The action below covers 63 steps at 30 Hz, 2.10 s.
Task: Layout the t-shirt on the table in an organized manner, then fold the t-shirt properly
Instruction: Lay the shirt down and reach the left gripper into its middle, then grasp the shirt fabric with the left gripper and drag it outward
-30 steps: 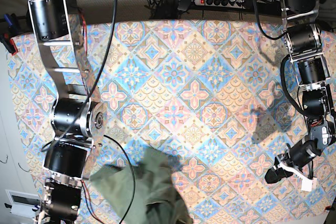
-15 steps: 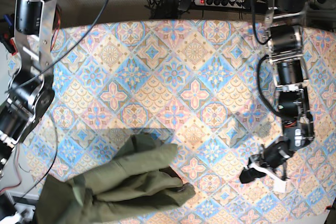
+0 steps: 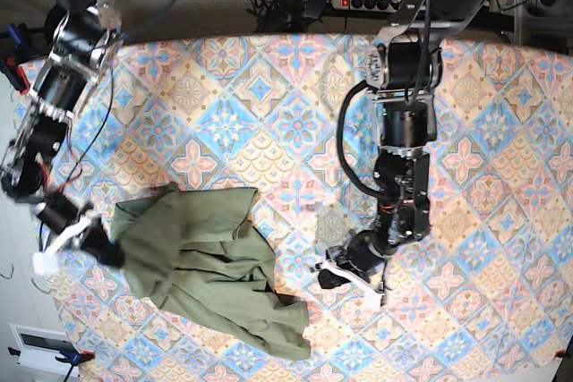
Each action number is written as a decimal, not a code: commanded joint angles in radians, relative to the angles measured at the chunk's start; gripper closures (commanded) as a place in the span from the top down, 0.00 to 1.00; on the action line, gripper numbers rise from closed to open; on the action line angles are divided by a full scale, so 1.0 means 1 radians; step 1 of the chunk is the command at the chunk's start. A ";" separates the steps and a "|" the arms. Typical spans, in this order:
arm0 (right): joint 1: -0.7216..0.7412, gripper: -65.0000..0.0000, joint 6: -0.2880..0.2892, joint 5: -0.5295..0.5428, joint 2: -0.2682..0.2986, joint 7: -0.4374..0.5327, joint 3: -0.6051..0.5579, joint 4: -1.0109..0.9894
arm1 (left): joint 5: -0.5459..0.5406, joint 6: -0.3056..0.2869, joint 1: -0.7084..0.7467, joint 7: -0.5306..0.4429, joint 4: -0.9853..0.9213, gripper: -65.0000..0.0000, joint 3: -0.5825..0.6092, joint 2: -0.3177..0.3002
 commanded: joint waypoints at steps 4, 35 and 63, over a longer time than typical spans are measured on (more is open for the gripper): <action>-0.067 0.02 0.014 0.051 0.028 -0.007 0.088 0.118 | 0.038 -0.015 -0.064 -0.129 -0.114 0.08 0.003 0.078; -0.804 0.02 0.014 0.096 0.227 -0.185 0.114 0.672 | 0.044 -0.015 -0.067 -0.379 -0.150 0.08 0.250 0.100; -0.799 0.02 0.014 0.096 0.224 -0.185 0.071 0.729 | 0.044 0.009 0.011 -0.034 -0.295 0.04 0.994 0.005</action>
